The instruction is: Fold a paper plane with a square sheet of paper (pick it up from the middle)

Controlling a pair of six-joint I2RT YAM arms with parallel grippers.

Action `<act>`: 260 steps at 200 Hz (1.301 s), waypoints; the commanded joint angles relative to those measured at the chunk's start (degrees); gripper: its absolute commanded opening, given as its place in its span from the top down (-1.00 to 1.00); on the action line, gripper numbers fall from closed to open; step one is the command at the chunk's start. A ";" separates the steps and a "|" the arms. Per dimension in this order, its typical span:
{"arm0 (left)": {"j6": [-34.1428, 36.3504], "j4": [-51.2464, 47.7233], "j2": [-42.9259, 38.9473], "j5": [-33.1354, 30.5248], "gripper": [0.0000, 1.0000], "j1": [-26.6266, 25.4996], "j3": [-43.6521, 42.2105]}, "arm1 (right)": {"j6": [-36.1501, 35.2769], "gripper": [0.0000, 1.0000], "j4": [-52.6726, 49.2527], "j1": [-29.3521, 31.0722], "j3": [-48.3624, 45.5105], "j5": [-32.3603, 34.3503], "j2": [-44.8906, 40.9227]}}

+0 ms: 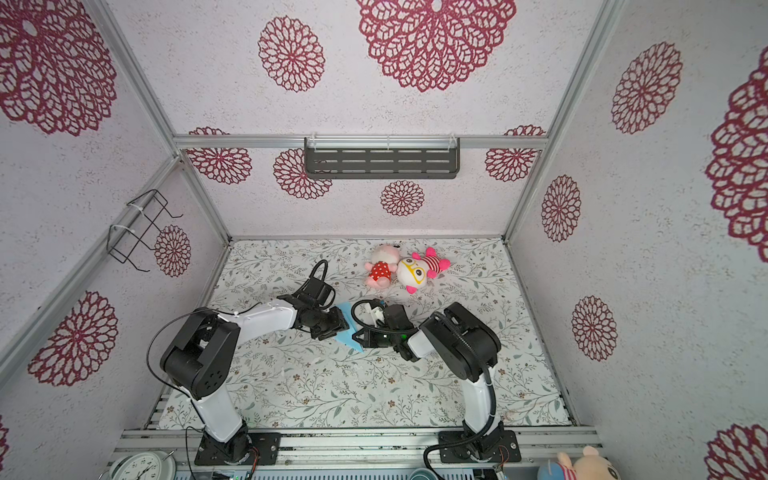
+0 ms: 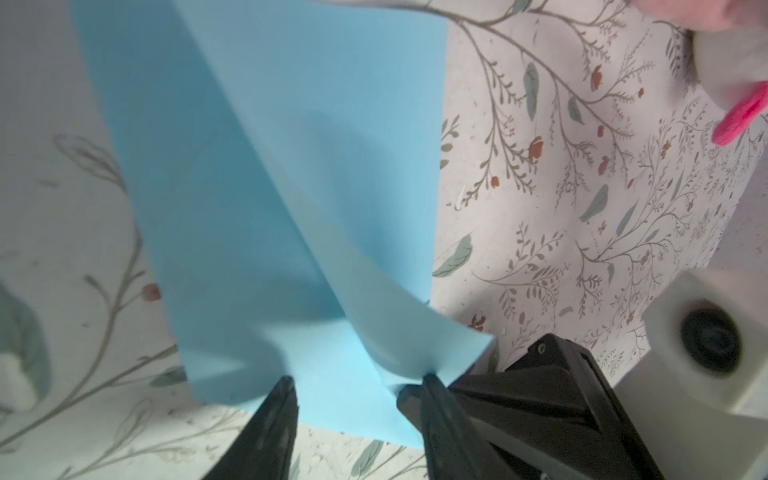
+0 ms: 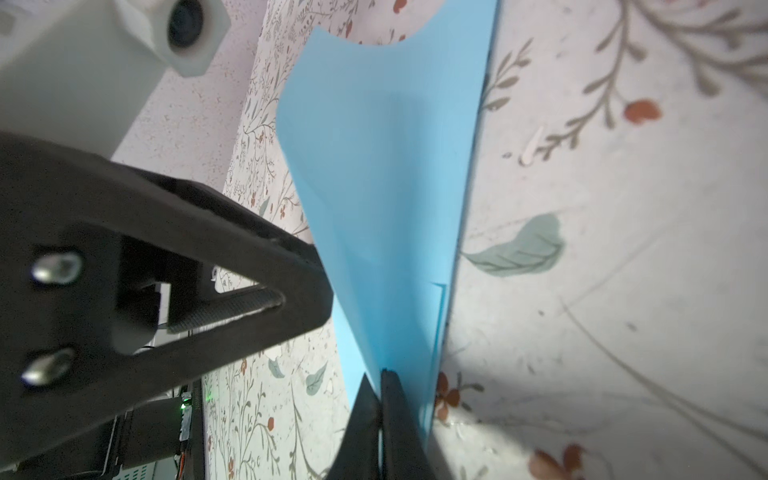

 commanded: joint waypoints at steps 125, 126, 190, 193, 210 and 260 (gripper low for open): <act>0.84 -4.65 4.26 -2.48 0.09 -0.42 3.78 | 0.21 0.80 -1.20 -0.32 0.33 0.54 0.32; 0.84 -4.66 4.31 -2.52 0.09 -0.45 3.82 | 0.21 0.80 -1.19 -0.32 0.30 0.55 0.30; 0.75 -9.24 6.77 -5.13 0.13 -0.74 6.08 | 0.21 0.76 -1.42 -0.40 0.11 0.66 -0.02; 0.75 -9.56 6.88 -5.34 0.13 -0.78 6.17 | 0.25 0.76 -1.38 -0.40 0.16 0.65 -0.01; 0.51 -11.20 7.60 -6.45 0.13 -0.86 6.80 | 0.23 0.75 -1.37 -0.49 0.14 0.59 -0.17; -0.64 -15.92 11.80 -9.54 0.16 -1.01 8.33 | 0.08 0.62 -1.45 -1.11 0.07 -0.48 -2.14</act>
